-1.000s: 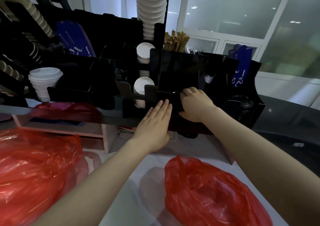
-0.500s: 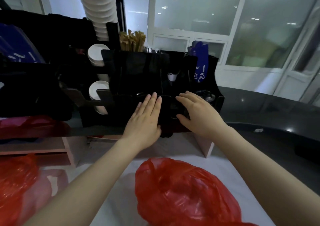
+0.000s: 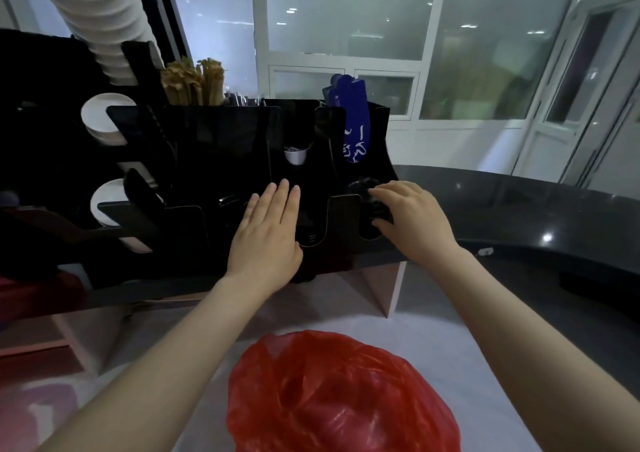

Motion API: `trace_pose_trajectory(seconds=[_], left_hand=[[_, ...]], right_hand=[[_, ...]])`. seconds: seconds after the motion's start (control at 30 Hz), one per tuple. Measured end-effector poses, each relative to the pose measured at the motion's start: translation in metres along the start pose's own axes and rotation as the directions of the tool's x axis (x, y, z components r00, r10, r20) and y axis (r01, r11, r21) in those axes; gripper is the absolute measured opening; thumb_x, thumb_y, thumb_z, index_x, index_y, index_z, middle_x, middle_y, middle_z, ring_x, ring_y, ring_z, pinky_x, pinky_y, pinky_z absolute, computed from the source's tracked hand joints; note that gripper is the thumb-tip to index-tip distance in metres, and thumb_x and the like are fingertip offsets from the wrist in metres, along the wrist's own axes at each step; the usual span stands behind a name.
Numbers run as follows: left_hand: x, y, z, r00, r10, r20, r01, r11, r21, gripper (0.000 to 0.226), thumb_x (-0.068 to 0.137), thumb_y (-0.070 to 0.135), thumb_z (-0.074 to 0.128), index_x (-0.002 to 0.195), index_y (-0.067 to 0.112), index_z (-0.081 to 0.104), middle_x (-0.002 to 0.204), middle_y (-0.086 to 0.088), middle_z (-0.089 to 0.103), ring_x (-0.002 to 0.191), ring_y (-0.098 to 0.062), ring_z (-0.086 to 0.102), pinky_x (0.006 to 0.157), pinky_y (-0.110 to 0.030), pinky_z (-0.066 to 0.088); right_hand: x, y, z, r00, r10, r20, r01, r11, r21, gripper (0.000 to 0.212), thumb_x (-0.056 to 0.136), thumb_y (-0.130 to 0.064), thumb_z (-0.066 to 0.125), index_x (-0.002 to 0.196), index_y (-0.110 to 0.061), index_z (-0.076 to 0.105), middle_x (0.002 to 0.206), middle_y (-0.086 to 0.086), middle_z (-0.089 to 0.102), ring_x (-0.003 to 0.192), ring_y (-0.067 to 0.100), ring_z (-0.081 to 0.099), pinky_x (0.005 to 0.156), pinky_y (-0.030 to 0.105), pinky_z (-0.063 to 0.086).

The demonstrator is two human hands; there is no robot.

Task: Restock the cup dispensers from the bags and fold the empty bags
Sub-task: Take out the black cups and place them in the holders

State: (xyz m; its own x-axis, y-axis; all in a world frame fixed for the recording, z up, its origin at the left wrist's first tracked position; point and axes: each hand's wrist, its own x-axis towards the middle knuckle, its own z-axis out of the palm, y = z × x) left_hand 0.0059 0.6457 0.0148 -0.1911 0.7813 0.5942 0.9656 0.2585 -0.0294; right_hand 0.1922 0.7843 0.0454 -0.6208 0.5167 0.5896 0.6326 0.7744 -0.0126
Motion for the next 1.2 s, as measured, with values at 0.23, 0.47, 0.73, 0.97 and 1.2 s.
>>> trace_pose_trajectory(seconds=[0.23,0.47,0.73,0.97,1.2], left_hand=[[-0.001,-0.001,-0.003,1.000,0.010,-0.026,-0.011,1.000,-0.012,0.078,0.083,0.019,0.058,0.150,0.009,0.020,0.153,-0.010,0.029,0.143,-0.025,0.019,0.116,-0.033,-0.003],[-0.001,0.001,0.000,0.999,-0.002,-0.033,0.001,1.000,-0.027,0.078,0.082,0.019,0.060,0.149,0.009,0.021,0.151,-0.010,0.032,0.143,-0.026,0.021,0.117,-0.036,0.001],[-0.001,0.000,0.000,0.999,0.000,-0.042,-0.001,0.999,-0.035,0.078,0.082,0.018,0.060,0.149,0.009,0.021,0.150,-0.011,0.033,0.142,-0.026,0.021,0.117,-0.036,0.001],[-0.001,-0.003,-0.004,1.000,0.023,-0.002,-0.023,0.998,-0.056,0.081,0.087,0.025,0.055,0.151,0.012,0.008,0.158,-0.006,0.014,0.146,-0.020,0.005,0.115,-0.031,-0.009],[-0.046,-0.017,-0.033,0.999,0.028,-0.019,-0.030,0.988,-0.154,0.076,0.089,0.026,0.054,0.151,0.013,0.011,0.159,-0.005,0.011,0.146,-0.013,0.000,0.117,-0.029,-0.003]], right_hand=[[0.009,0.003,0.014,1.000,0.014,-0.004,-0.015,0.990,-0.139,0.050,0.082,-0.028,0.068,0.130,-0.025,0.056,0.131,-0.003,0.057,0.120,0.022,0.047,0.096,0.036,0.025],[0.011,0.006,0.014,0.999,0.019,-0.042,-0.024,0.993,-0.115,0.044,0.084,-0.027,0.068,0.127,-0.025,0.060,0.126,-0.002,0.061,0.115,0.025,0.051,0.093,0.038,0.028],[0.014,0.002,0.007,0.970,0.091,-0.225,-0.094,0.996,-0.003,0.041,0.081,-0.021,0.071,0.121,-0.018,0.064,0.119,0.002,0.065,0.110,0.030,0.055,0.092,0.042,0.034],[0.009,-0.013,-0.006,0.921,0.196,-0.336,-0.121,0.965,0.232,0.041,0.083,-0.021,0.070,0.123,-0.014,0.063,0.117,0.004,0.066,0.108,0.030,0.055,0.089,0.041,0.041],[-0.010,-0.058,-0.032,0.932,0.195,-0.307,-0.043,0.898,0.438,0.042,0.083,-0.022,0.071,0.124,-0.020,0.062,0.114,-0.004,0.065,0.105,0.017,0.054,0.087,0.018,0.034]])
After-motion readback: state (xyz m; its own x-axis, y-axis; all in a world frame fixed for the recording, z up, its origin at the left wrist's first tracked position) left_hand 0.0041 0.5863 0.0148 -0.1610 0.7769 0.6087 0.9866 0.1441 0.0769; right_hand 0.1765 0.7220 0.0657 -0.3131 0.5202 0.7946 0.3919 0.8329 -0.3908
